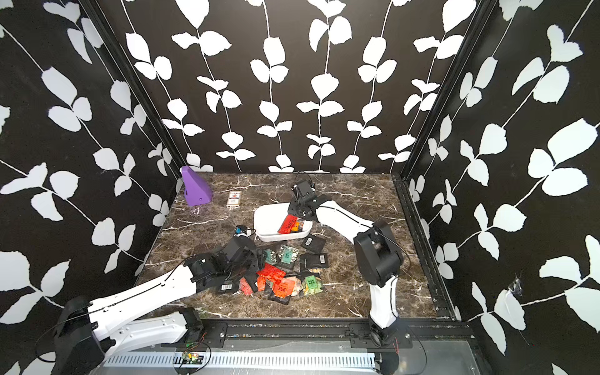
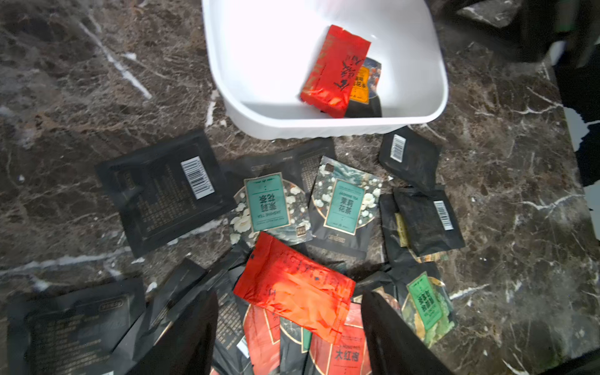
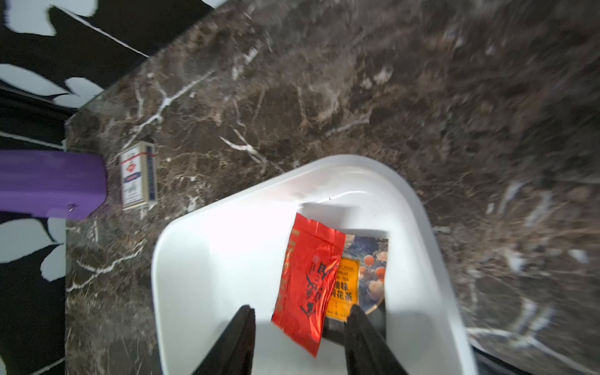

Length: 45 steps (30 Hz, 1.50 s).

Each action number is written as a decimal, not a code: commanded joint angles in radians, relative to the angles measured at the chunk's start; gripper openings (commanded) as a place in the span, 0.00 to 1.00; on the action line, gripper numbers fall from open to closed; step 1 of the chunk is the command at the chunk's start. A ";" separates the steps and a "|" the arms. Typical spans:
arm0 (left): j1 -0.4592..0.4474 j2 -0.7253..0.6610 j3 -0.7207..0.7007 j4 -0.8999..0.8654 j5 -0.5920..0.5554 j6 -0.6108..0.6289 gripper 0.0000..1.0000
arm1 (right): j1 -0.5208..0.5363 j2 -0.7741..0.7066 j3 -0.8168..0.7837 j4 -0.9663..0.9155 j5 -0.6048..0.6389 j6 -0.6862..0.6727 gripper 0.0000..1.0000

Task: Put the tea bags into the storage box
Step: Place the tea bag in the storage box, then pick up the tea bag from the center of the board.

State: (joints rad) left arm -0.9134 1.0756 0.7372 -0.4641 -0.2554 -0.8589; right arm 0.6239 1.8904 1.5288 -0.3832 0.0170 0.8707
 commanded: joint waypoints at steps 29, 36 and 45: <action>-0.114 0.448 0.265 0.197 0.256 -0.016 0.40 | -0.230 -0.970 -0.955 -0.041 -0.231 -0.016 0.68; -0.114 0.539 0.292 0.249 0.295 -0.027 0.23 | -0.228 -0.916 -1.062 0.067 -0.283 0.025 0.69; -0.114 0.650 0.351 0.303 0.339 -0.037 0.13 | -0.218 -0.812 -1.124 0.255 -0.322 0.094 0.66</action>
State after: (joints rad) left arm -1.0252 1.7226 1.0607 -0.1879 0.0639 -0.8913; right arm 0.3992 1.0561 0.4320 -0.2337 -0.2863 0.9276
